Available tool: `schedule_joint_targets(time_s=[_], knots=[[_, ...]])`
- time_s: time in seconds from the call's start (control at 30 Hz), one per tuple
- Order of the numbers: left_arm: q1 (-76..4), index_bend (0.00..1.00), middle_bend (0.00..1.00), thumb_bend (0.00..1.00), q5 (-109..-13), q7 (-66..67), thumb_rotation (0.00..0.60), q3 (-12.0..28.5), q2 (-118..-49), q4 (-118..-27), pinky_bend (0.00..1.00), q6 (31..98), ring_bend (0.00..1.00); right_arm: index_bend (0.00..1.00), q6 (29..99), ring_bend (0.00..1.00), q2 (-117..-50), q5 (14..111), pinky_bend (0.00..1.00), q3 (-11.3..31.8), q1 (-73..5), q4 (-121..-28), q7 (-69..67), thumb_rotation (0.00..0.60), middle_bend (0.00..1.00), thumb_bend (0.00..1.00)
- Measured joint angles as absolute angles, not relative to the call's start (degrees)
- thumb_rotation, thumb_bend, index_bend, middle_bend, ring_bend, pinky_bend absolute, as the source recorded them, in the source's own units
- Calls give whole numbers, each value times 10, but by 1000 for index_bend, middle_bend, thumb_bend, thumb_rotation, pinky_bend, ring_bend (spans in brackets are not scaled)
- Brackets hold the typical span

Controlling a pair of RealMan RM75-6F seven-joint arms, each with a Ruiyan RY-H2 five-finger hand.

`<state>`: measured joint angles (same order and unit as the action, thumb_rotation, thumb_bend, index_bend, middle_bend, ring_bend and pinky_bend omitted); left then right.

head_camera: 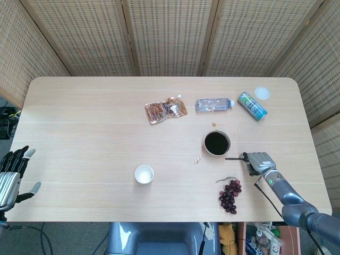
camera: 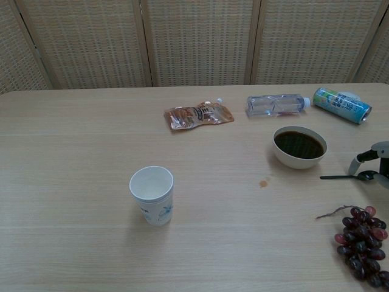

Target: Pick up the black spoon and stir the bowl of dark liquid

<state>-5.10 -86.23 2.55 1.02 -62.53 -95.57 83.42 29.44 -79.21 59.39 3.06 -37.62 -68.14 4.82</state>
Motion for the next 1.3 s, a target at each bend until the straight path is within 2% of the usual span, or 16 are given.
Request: schedule_joint_targets(time_s=[0.47, 0.67, 1.3], knots=[[-50, 0, 0, 312, -864, 25, 600, 9, -627, -955, 0, 836, 0, 257, 290, 969, -764, 585, 979, 11, -376, -714, 59, 600, 958, 840], [-49, 0, 0, 313, -866, 25, 600, 7, -627, -956, 0, 838, 0, 257, 310, 970, -750, 589, 979, 9, -373, -742, 61, 600, 958, 840], [-44, 0, 0, 313, -858, 10, 600, 5, -633, -938, 0, 835, 0, 257, 290, 970, -780, 569, 979, 7, -404, -722, 75, 600, 958, 840]])
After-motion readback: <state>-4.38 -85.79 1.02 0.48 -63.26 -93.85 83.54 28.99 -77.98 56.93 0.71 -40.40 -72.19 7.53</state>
